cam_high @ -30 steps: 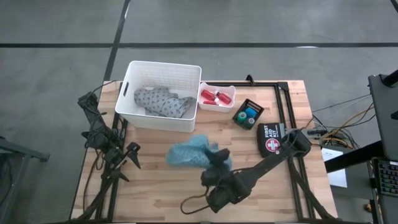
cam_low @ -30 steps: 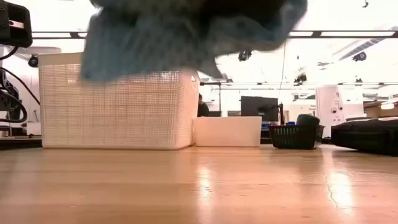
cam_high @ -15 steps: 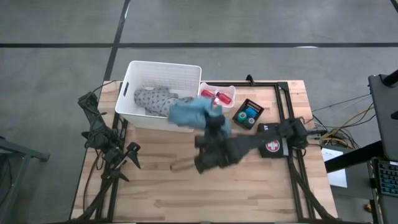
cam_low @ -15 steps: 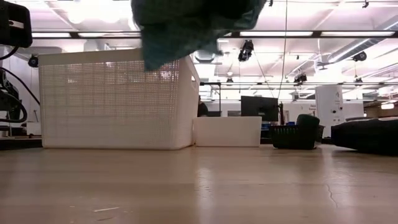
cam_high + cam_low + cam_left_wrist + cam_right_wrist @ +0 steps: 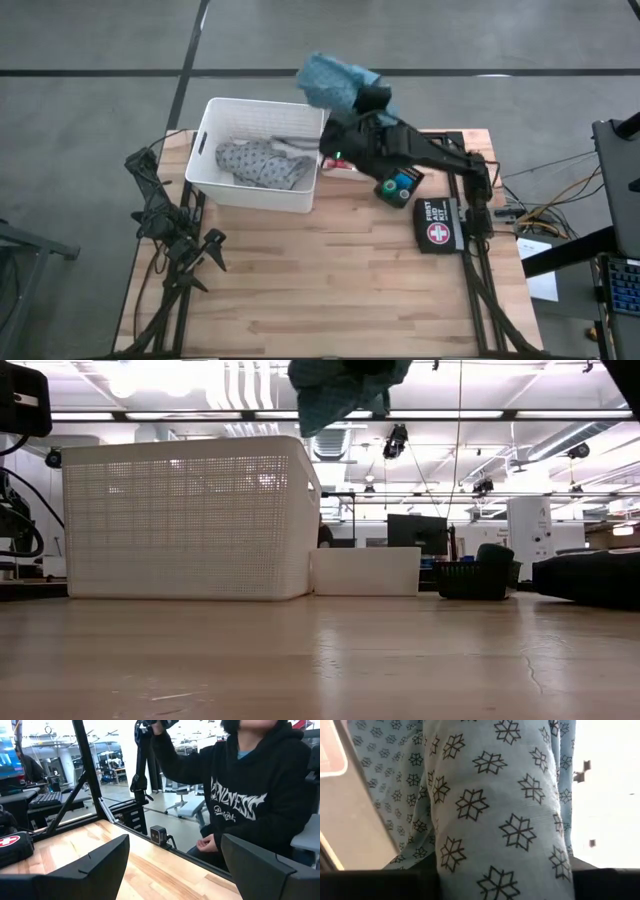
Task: Pick & Place Medicine items
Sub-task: Put the blue patient gown into the big white bin
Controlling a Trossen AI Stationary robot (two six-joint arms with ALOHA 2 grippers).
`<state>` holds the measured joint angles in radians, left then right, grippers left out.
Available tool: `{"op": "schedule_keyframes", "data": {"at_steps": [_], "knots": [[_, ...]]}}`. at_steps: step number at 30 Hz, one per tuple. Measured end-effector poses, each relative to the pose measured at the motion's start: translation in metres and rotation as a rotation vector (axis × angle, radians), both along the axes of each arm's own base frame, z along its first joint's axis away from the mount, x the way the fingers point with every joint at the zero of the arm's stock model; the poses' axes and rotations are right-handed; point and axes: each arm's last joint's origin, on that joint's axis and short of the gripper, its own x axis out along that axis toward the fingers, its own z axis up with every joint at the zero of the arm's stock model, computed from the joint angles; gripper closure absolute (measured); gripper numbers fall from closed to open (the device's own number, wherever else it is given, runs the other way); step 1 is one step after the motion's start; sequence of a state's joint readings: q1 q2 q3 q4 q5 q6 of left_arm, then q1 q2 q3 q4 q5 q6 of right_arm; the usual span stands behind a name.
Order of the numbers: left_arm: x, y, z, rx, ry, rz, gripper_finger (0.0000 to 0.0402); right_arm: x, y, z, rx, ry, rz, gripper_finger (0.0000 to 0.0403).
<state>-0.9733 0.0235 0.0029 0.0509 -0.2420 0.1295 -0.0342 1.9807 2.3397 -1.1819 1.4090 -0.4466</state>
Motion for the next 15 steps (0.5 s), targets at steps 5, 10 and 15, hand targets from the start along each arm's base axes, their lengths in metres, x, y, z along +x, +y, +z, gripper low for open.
{"op": "schedule_keyframes", "data": {"at_steps": [5, 10, 15], "knots": [[0.000, 0.000, 0.000, 0.000, 0.000, 0.000, 0.0082, 0.000, -0.012, 0.008, 0.045, -0.075, 0.024, 0.0262], [0.000, 0.000, 0.000, 0.000, 0.000, 0.000, 0.0082, 0.006, -0.009, 0.014, 0.033, -0.131, 0.045, 0.0262], [0.000, 0.000, 0.000, 0.000, 0.000, 0.000, 0.0082, 0.017, -0.003, 0.016, 0.100, -0.172, 0.182, 0.0262]]}}
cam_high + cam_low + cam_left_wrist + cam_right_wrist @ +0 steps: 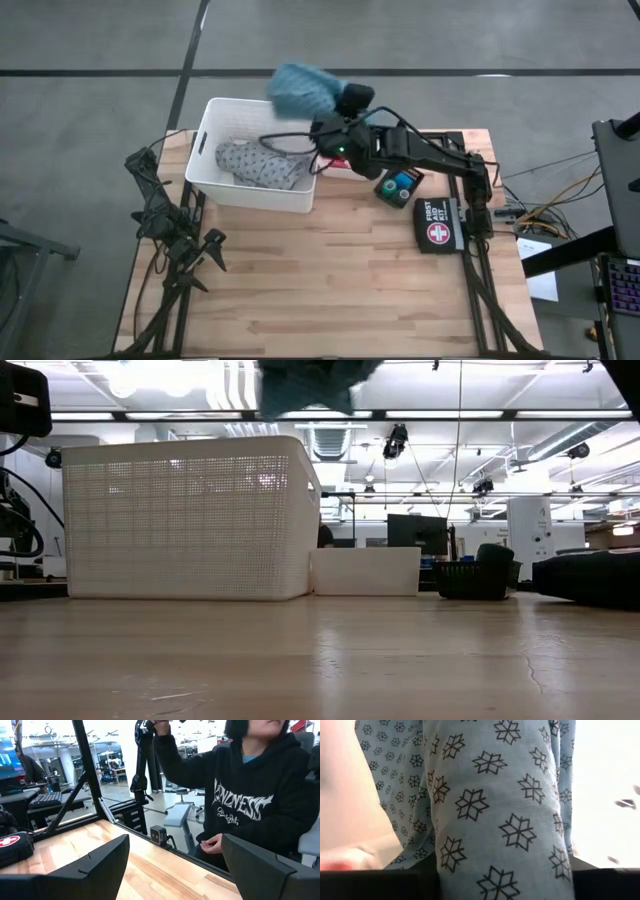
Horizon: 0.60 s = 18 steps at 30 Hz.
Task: Pick & Place Medicine items
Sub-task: Put the blue patient gown into the big white bin
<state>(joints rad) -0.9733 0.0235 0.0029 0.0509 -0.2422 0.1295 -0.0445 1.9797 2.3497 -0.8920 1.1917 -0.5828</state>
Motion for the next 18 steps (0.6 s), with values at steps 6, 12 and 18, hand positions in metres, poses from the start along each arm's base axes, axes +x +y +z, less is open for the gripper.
{"op": "schedule_keyframes", "data": {"at_steps": [6, 12, 18], "knots": [[0.000, 0.000, 0.000, 0.000, 0.000, 0.000, 0.0082, 0.016, -0.003, 0.004, 0.190, -0.164, 0.358, 0.0262], [0.000, 0.000, 0.000, 0.000, 0.000, 0.000, 0.0082, 0.035, -0.017, 0.000, 0.143, -0.263, 0.364, 0.0262], [0.000, 0.000, 0.000, 0.000, 0.000, 0.000, 0.0082, 0.057, -0.024, -0.026, 0.192, -0.222, 0.407, 0.0262]]}}
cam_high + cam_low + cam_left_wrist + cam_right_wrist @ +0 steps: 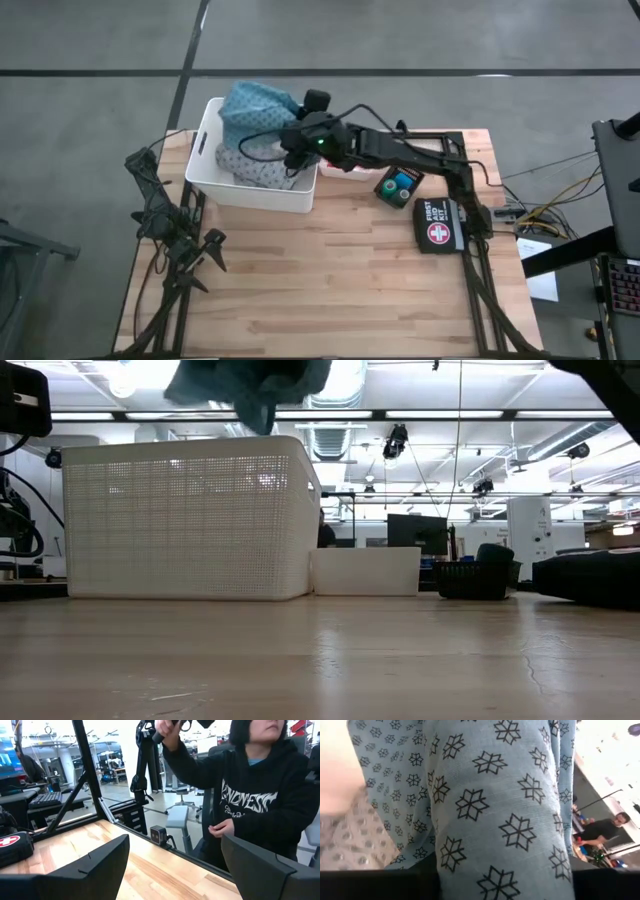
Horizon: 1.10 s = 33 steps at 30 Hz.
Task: Pick & Place Medicine items
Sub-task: Put the blue patient gown into the big white bin
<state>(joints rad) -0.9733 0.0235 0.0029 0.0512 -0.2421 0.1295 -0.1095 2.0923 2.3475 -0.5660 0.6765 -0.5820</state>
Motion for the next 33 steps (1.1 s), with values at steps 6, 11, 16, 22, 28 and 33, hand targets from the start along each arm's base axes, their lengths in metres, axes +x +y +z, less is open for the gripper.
{"op": "schedule_keyframes", "data": {"at_steps": [6, 11, 16, 22, 28, 33], "knots": [[0.000, 0.000, 0.000, 0.000, 0.000, 0.000, 0.0082, 0.021, -0.008, -0.033, -0.003, 0.083, -0.011, 0.0262], [0.000, 0.000, 0.000, 0.000, 0.000, 0.000, 0.0082, 0.032, -0.013, -0.053, -0.011, 0.149, -0.007, 0.0262], [0.000, 0.000, 0.000, 0.000, 0.000, 0.000, 0.0082, 0.036, -0.023, -0.064, 0.019, 0.142, -0.042, 0.0262], [0.000, 0.000, 0.000, 0.000, 0.000, 0.000, 0.0082, 0.045, -0.023, -0.078, 0.130, 0.103, 0.044, 0.0261], [0.000, 0.000, 0.000, 0.000, 0.000, 0.000, 0.0082, 0.051, -0.016, -0.078, 0.224, 0.058, 0.244, 0.0261], [0.000, 0.000, 0.000, 0.000, 0.000, 0.000, 0.0082, 0.049, -0.022, -0.081, 0.230, 0.050, 0.135, 0.0261]]}}
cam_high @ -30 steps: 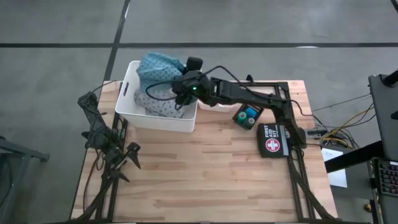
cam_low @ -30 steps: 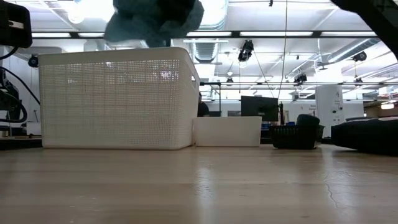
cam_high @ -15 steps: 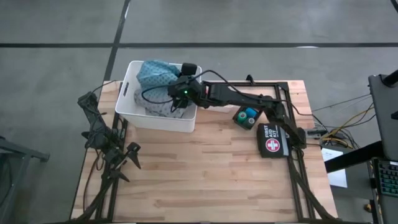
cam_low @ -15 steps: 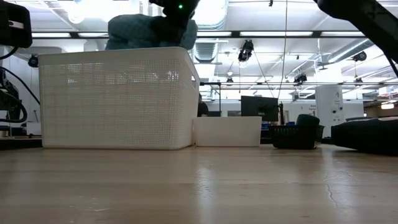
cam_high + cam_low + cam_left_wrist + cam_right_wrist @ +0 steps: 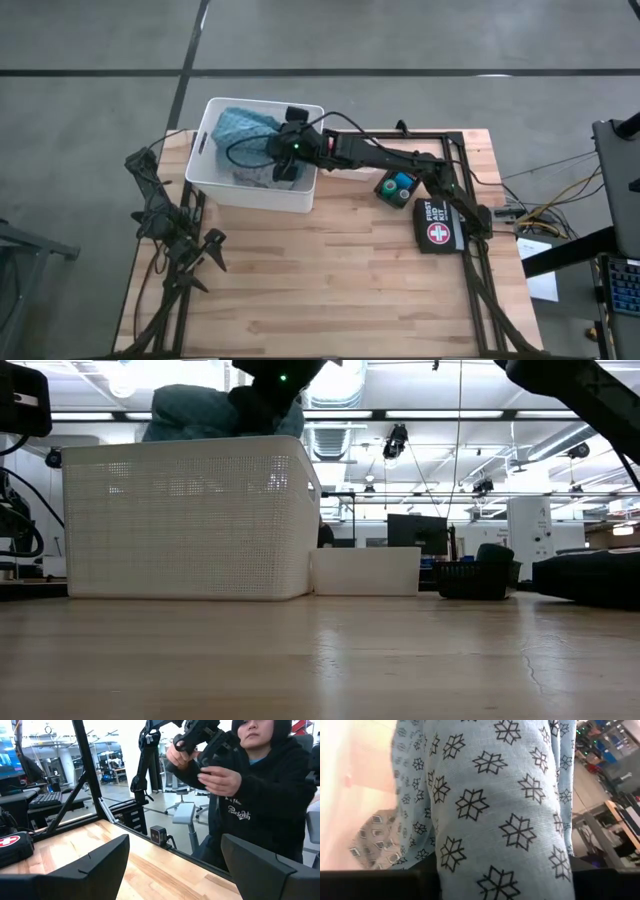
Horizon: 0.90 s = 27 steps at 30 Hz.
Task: Pick & Place Medicine items
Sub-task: Put the blue patient gown into the big white bin
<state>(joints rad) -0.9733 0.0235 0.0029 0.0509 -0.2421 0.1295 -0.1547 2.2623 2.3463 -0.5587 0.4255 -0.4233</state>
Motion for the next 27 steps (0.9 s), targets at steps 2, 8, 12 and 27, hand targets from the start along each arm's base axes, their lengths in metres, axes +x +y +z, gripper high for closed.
{"op": "schedule_keyframes", "data": {"at_steps": [2, 8, 12, 27], "knots": [[0.000, 0.000, 0.000, 0.000, 0.000, 0.000, 0.0082, 0.000, -0.001, 0.000, -0.001, 0.002, 0.003, 0.0262], [0.000, 0.000, 0.000, 0.000, 0.000, 0.001, 0.0082, -0.003, -0.017, -0.011, 0.120, 0.012, 0.028, 0.0261], [0.000, 0.000, 0.000, 0.000, 0.000, 0.000, 0.0082, -0.006, -0.029, -0.017, 0.256, -0.004, 0.053, 0.0261], [0.000, 0.000, 0.000, 0.000, 0.000, 0.000, 0.0082, -0.010, -0.040, -0.058, 0.447, 0.024, -0.086, 0.0261]]}}
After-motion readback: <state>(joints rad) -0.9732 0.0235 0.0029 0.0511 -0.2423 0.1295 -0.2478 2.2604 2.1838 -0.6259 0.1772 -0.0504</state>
